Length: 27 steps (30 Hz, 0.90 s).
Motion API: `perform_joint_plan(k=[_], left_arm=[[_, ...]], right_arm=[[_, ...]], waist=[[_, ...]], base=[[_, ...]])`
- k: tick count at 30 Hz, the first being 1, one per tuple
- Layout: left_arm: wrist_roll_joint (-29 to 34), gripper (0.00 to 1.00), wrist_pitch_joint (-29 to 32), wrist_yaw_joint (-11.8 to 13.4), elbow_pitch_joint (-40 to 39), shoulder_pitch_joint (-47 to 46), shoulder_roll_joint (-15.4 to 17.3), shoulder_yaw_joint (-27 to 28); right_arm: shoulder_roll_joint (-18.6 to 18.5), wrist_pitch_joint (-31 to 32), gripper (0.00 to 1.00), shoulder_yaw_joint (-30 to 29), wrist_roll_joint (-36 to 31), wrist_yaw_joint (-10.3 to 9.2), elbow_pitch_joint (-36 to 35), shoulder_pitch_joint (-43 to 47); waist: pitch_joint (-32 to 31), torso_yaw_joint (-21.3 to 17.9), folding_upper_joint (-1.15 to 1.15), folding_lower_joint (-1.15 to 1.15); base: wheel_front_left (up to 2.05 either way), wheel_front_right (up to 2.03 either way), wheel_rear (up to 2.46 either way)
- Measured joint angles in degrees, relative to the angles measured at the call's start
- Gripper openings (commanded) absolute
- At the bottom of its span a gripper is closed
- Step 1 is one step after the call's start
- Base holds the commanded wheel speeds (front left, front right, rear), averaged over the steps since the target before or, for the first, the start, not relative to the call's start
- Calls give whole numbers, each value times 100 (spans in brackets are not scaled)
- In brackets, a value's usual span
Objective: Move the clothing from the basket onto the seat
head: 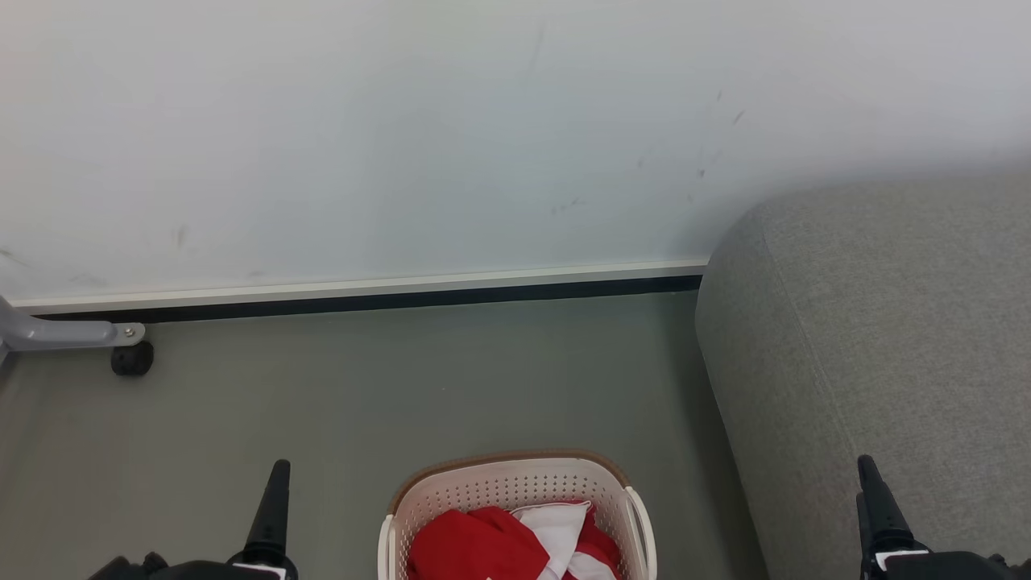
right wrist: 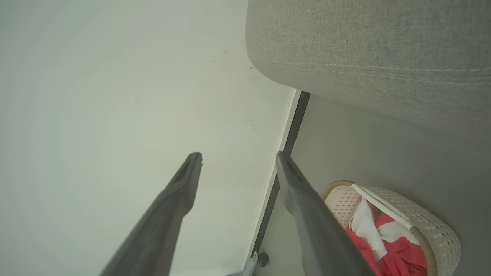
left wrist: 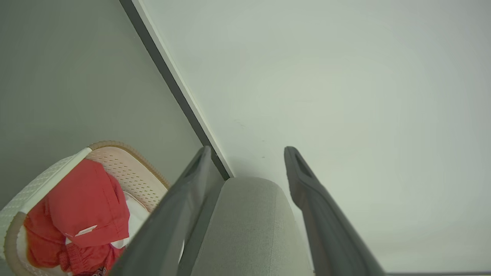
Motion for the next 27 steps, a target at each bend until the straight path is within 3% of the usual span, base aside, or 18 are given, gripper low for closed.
perform_joint_plan(k=[27], left_arm=[[2754,100,-509,358,-285,32,250,-594]], right_arm=[[-257,-478,100,759,-2215,-359,-316,235]], waist=[[-99,36,0,0]], base=[[0,0,0]])
